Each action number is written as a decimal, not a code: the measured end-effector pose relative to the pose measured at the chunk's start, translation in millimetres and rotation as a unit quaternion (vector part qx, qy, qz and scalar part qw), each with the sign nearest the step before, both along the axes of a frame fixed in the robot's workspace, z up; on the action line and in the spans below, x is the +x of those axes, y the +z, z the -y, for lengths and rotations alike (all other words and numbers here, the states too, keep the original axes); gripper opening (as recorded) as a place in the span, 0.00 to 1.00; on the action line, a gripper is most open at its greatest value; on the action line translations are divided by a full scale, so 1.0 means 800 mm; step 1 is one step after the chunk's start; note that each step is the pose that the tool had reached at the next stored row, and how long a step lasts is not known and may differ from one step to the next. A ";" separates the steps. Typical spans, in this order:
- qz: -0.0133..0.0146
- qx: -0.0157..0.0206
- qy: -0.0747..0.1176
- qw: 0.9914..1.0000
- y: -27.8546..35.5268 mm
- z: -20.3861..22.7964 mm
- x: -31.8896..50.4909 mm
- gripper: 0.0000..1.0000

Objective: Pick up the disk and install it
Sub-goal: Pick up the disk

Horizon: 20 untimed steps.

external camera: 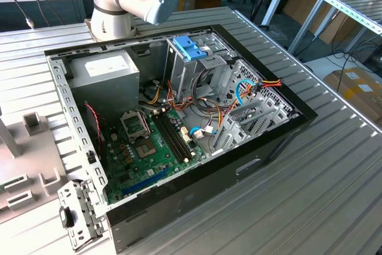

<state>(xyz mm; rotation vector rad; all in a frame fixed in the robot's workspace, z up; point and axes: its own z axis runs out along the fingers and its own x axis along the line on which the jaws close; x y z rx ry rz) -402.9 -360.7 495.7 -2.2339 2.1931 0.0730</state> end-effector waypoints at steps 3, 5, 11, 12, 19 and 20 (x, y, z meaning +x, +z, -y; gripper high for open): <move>0.000 0.000 0.000 1.000 -0.0001 0.0028 0.000 0.37; 0.000 0.000 0.000 1.000 -0.0002 0.0052 0.001 0.37; 0.000 0.000 0.000 1.000 -0.0004 0.0087 0.002 0.37; 0.000 0.000 0.000 1.000 -0.0004 0.0091 0.002 0.37; 0.000 0.000 0.000 1.000 -0.0008 0.0133 0.007 0.37; 0.000 0.000 0.000 1.000 -0.0008 0.0135 0.008 0.37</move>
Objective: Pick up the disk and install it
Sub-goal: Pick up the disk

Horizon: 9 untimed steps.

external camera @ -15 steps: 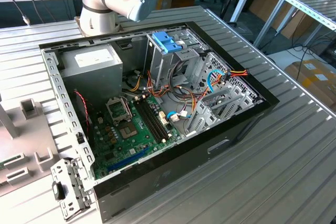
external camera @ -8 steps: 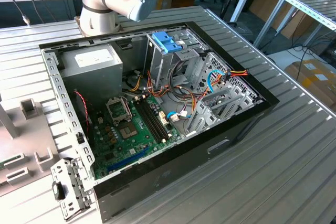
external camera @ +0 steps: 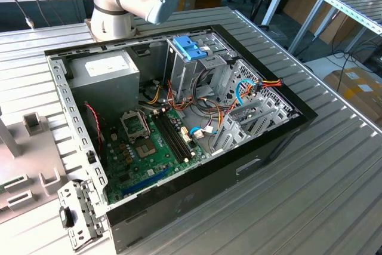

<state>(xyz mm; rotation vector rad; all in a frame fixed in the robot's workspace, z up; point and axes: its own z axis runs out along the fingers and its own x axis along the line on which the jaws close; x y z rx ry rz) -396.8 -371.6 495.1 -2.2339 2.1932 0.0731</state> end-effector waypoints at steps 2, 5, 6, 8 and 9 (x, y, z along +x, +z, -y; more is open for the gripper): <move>0.000 0.000 0.000 1.000 0.0000 0.0005 0.000 0.37; 0.000 0.000 0.000 1.000 -0.0001 0.0011 0.001 0.37; 0.000 0.000 0.000 1.000 -0.0002 0.0012 0.002 0.37; 0.000 0.000 0.000 1.000 -0.0001 0.0013 0.002 0.37; 0.000 0.000 0.000 1.000 -0.0001 0.0013 0.003 0.37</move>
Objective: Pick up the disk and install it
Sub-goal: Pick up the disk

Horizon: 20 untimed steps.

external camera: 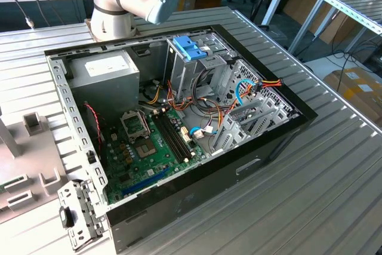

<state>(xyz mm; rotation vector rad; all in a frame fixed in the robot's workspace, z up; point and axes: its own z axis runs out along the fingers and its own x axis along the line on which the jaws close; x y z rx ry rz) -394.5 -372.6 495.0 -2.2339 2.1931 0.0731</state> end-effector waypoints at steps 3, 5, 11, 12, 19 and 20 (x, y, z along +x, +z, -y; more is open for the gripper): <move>0.000 0.000 0.000 1.000 -0.0001 0.0001 0.002 0.37; 0.000 0.000 0.000 1.000 -0.0001 0.0002 0.003 0.37; 0.000 0.000 0.000 1.000 -0.0002 0.0005 0.006 0.37; 0.000 0.000 0.000 1.000 -0.0002 0.0005 0.006 0.37; 0.000 0.000 0.000 1.000 -0.0003 0.0012 0.008 0.37; 0.000 0.000 0.000 1.000 -0.0003 0.0013 0.008 0.37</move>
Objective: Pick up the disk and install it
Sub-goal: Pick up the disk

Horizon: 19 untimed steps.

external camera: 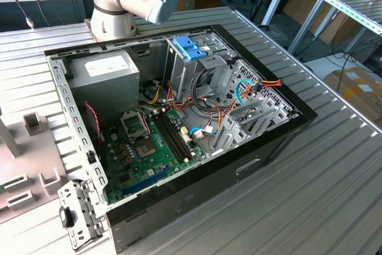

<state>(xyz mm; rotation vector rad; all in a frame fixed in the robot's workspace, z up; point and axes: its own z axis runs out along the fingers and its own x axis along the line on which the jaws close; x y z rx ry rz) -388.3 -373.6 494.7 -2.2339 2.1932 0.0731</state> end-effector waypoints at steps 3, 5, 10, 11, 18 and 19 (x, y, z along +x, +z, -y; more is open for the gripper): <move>0.000 0.000 0.000 1.000 0.0000 0.0003 0.000 0.37; 0.000 0.000 0.000 1.000 0.0000 0.0005 0.001 0.37; 0.000 0.000 0.000 1.000 0.0000 0.0012 0.002 0.37; 0.000 0.000 0.000 1.000 0.0000 0.0013 0.002 0.37; 0.000 0.000 0.000 1.000 -0.0002 0.0023 0.004 0.37; 0.000 0.000 0.000 1.000 -0.0001 0.0026 0.004 0.37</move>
